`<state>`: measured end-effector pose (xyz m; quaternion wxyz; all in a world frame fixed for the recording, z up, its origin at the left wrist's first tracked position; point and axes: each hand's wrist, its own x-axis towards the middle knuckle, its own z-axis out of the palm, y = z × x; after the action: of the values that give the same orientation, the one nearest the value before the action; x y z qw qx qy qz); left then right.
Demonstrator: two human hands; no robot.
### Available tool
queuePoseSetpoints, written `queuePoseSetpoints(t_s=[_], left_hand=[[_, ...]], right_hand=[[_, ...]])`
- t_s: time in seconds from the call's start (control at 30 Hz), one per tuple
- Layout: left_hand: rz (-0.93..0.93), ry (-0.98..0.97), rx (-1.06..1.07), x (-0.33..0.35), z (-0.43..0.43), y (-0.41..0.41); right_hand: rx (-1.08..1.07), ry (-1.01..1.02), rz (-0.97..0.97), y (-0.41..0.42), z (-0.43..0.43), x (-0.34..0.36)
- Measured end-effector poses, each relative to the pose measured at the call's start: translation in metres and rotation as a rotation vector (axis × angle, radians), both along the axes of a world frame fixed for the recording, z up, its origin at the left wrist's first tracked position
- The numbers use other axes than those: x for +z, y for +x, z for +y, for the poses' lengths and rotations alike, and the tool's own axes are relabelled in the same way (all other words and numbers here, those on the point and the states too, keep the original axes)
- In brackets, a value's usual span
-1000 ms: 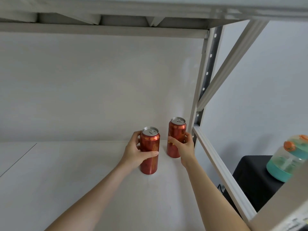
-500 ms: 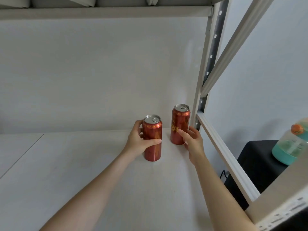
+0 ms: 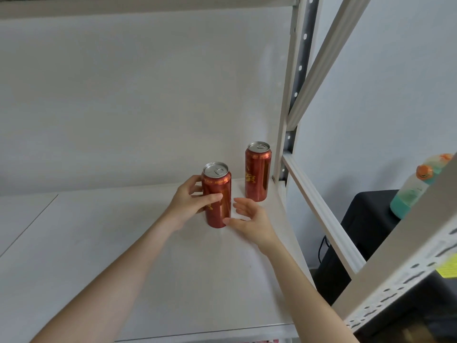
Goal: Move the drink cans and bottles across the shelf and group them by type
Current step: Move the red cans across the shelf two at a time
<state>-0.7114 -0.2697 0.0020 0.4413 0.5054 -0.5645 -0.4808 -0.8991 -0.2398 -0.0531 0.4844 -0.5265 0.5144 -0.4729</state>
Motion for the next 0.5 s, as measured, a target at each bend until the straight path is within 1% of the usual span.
queuePoseSetpoints(t_s=[0.17,0.33,0.5], left_hand=[[0.018,0.004,0.008,0.000,0.006,-0.006],[0.023,0.021,0.002,0.000,0.014,-0.016],[0.035,0.032,-0.039,-0.003,0.023,-0.038]], right_hand=[[0.028,-0.017,0.016,0.009,-0.001,0.000],[-0.028,-0.030,-0.007,0.006,0.008,0.000],[-0.099,-0.038,0.009,-0.015,0.024,-0.002]])
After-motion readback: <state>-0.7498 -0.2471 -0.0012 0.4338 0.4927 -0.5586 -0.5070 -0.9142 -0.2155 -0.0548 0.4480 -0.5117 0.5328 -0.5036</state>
